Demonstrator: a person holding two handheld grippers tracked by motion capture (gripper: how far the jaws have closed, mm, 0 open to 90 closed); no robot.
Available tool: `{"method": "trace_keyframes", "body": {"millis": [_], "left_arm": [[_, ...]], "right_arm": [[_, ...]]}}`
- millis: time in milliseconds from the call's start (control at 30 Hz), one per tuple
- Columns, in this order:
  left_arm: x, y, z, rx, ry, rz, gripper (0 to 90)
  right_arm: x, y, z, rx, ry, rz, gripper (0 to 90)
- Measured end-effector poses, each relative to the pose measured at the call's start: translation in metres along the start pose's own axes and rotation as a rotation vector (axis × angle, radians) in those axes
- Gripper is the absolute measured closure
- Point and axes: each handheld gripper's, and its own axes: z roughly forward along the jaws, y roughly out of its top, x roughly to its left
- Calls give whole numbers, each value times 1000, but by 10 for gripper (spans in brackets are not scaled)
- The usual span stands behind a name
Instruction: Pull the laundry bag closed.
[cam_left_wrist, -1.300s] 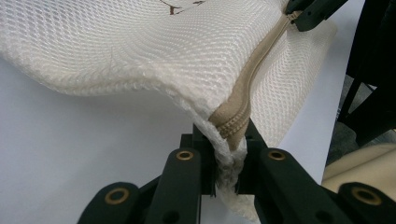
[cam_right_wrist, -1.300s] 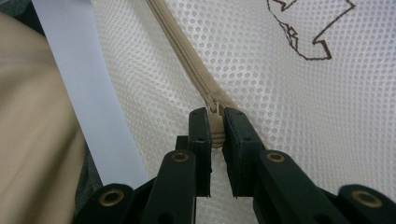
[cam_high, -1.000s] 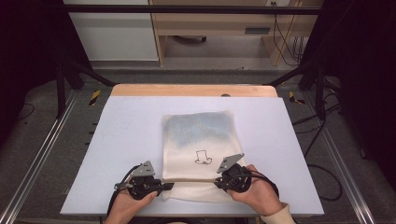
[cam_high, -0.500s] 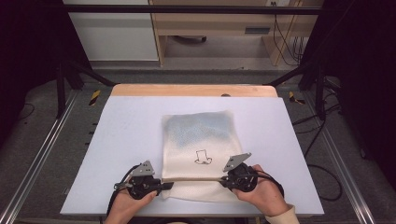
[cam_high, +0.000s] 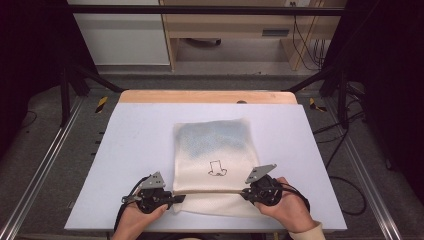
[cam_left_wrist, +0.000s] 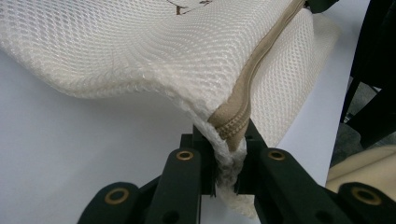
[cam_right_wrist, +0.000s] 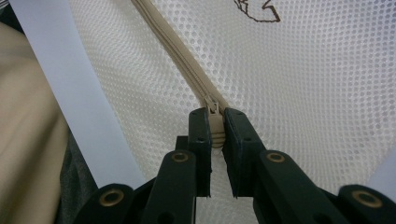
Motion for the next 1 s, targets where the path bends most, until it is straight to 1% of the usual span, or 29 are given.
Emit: {"method": "trace_keyframes", "body": {"millis": [100, 133, 300, 533, 700, 733, 1000], "left_arm": [[0, 0, 0, 0, 0, -2, 822], [0, 0, 0, 0, 1, -2, 822], [0, 0, 0, -1, 1, -2, 822], [0, 0, 0, 0, 0, -2, 822], [0, 0, 0, 0, 2, 0, 822], [0, 0, 0, -1, 1, -1, 822], [1, 0, -1, -3, 3, 0, 822]], "right_arm": [[-2, -2, -2, 2, -6, 1, 819], [-3, -4, -3, 0, -11, 10, 819], [-5, -7, -5, 0, -17, 8, 819], [-6, -10, -6, -2, -24, 21, 819], [-7, -11, -8, -8, -21, 16, 818], [-7, -12, -8, -5, -24, 24, 818], [-8, -15, -10, -7, -28, 30, 818]]}}
